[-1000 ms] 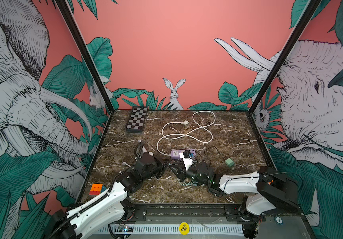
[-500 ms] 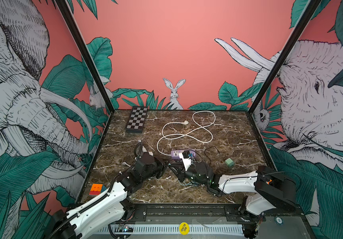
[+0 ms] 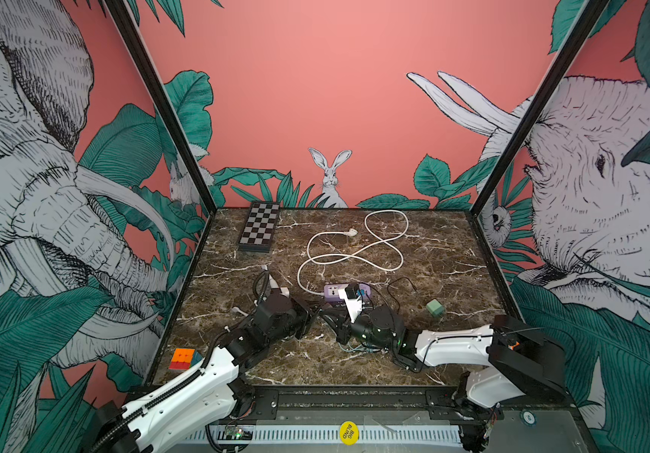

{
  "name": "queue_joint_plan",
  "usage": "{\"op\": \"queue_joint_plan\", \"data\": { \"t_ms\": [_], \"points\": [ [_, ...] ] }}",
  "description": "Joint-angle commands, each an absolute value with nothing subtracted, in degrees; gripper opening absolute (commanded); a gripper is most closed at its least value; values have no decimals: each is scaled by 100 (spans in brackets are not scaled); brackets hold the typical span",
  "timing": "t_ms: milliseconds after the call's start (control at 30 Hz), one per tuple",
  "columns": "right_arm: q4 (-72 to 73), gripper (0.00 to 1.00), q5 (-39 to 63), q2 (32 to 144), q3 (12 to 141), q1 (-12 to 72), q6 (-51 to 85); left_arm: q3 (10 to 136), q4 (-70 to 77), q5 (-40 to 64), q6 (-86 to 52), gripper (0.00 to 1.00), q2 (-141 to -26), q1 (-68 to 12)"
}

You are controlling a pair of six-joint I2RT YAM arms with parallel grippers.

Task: Charge the electric toothbrush
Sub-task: Pick up the charging cable from the center of the board.

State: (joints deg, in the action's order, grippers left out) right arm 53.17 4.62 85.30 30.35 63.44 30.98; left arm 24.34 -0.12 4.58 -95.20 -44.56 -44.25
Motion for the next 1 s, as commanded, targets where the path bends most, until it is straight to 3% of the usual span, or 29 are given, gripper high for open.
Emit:
{"op": "queue_joint_plan", "data": {
  "t_ms": [0, 167, 200, 333, 433, 633, 967],
  "points": [
    [5204, 0, 340, 8401, 3084, 6288, 3096, 2364, -117, 144, -9545, 0, -4348, -4403],
    [5283, 0, 427, 8422, 3080, 6286, 3166, 2393, -83, 176, -9545, 0, -4430, -4404],
    [5253, 0, 384, 8376, 3062, 6293, 3154, 2391, -106, 164, -9544, 6, -4414, -4408],
    [4794, 0, 57, 7946, 2896, 6250, 3054, 2432, -468, -1, -9427, 55, -4257, -4403],
    [4221, 0, -281, 7381, 2697, 6154, 2928, 2672, -1306, -271, -9161, 72, -4140, -4395],
    [2855, 0, -750, 6159, 2329, 6039, 2495, 3256, -2445, -556, -8641, 83, -4677, -4343],
    [1595, 0, -795, 4943, 2028, 6021, 1919, 4394, -2793, -426, -7677, 86, -6946, -4298]
  ]
}}
